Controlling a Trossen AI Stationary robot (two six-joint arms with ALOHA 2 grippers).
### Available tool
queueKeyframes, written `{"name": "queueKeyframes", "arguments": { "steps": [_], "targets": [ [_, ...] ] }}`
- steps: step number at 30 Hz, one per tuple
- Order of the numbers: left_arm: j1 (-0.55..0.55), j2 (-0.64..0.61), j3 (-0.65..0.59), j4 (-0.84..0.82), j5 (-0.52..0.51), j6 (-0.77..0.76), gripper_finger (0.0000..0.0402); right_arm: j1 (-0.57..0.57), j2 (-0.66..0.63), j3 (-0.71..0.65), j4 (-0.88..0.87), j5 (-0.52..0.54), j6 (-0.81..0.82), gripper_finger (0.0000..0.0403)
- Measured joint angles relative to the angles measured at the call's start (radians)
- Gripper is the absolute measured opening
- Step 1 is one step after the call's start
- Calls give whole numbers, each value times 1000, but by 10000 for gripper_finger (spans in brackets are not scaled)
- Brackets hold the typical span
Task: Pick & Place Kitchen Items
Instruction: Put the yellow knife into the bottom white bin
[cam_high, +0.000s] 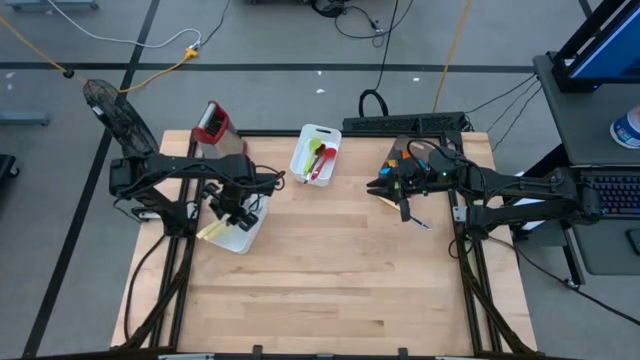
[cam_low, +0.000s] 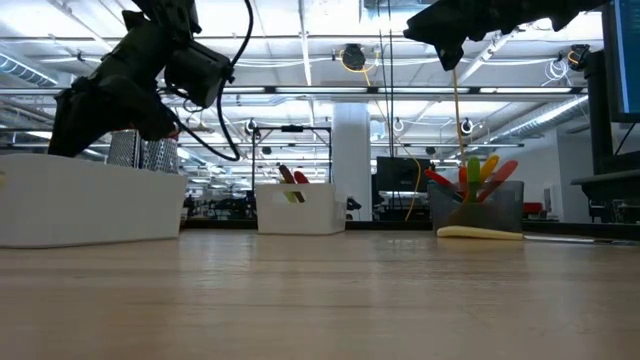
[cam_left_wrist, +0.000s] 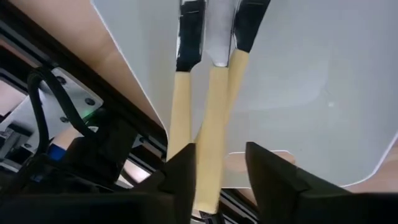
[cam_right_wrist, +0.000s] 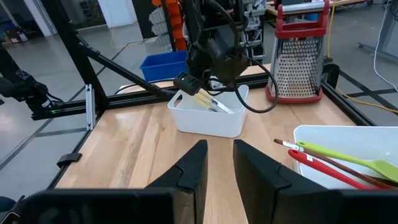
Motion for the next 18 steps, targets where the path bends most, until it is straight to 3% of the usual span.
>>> {"name": "queueKeyframes", "arguments": {
  "steps": [8,13,18],
  "targets": [
    [4,-16,0,-9,-3,-2,197,0,0,0,-10,-1,31,68],
    [-4,-86,24,-10,-145,-81,208,8,0,0,-99,5,-27,68],
    [-13,-209,45,15,-252,-131,209,38,0,0,-212,124,-69,68]
  ]
}}
